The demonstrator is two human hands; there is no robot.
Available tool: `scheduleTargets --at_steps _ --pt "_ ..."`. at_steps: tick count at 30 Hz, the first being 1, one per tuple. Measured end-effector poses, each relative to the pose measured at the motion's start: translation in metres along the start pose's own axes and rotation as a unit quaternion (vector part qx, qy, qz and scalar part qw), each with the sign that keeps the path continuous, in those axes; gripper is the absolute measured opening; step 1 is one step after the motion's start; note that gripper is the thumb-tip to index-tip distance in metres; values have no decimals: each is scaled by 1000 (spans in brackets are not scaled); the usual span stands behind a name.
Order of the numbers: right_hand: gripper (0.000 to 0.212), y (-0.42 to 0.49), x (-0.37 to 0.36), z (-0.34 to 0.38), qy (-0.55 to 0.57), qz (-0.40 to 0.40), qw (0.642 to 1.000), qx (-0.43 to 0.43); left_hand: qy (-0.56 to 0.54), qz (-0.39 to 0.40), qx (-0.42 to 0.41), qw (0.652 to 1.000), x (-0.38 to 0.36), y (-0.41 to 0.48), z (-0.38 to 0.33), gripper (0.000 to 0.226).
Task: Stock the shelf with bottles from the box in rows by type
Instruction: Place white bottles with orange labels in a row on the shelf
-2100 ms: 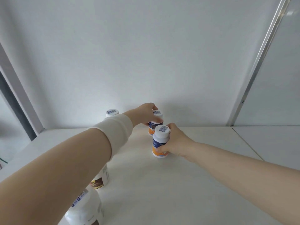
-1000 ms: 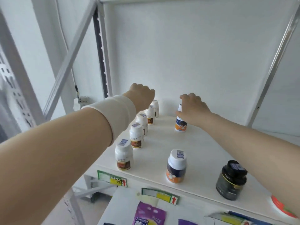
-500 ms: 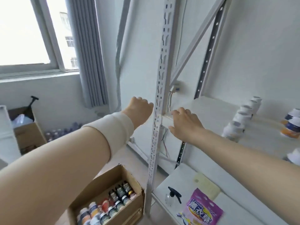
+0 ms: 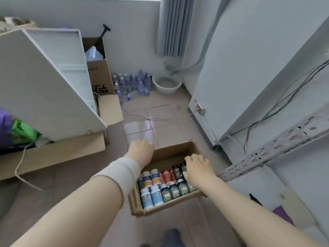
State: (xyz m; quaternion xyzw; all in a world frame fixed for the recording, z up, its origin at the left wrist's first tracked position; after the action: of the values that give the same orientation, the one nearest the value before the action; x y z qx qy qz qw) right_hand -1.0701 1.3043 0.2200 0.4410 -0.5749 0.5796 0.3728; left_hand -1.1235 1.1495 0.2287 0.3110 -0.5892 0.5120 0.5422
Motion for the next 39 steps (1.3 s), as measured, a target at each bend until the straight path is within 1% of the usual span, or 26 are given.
scheduleTargets --at_steps 5,10,13,15,18,22,24,27,30,33,36,38,39 --pt "49 52 -71 19 8 76 996 39 -84 82 68 991 -88 26 13 34" --pt "45 107 -159 33 19 163 984 66 -181 184 135 957 -184 54 0 35" --pt "42 141 -209 38 23 197 977 76 -247 216 190 925 -241 75 -4 42" --pt "42 157 -239 40 47 224 972 62 -301 243 247 889 -273 85 -5 47" --pt "45 183 -283 44 115 253 960 27 -355 264 321 838 -321 105 -7 56" --pt "50 214 -330 51 214 264 940 -34 -386 256 392 795 -368 121 -10 53" --pt "56 220 -344 54 248 265 929 -67 -391 249 420 780 -381 123 -12 58" --pt "66 224 -353 54 282 246 920 -117 -397 244 426 776 -391 125 -17 66" --pt "59 226 -355 54 340 243 895 -153 -402 240 419 778 -396 126 -19 67" --pt "53 220 -352 51 403 245 863 -182 -418 233 427 767 -392 124 -18 69" --pt "63 209 -336 40 421 246 849 -205 -444 198 425 763 -377 120 -15 62" --pt "68 202 -320 29 445 255 829 -224 -488 168 428 742 -361 116 -9 51" --pt "68 197 -311 23 468 259 812 -234 -514 152 429 727 -349 114 -6 46"
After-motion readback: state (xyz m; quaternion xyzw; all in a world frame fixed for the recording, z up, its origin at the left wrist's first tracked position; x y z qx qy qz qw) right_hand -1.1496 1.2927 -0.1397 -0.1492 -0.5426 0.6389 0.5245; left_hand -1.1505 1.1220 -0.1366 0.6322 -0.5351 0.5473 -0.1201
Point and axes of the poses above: each hand's wrist, its own y-axis towards the middle knuckle, its own x-axis out of the back of the hand, z = x × y, the point moved 6 cm from there along y, towards the middle knuckle, and after that the axes turned 9 degrees about -z, right-handed, at the moved point
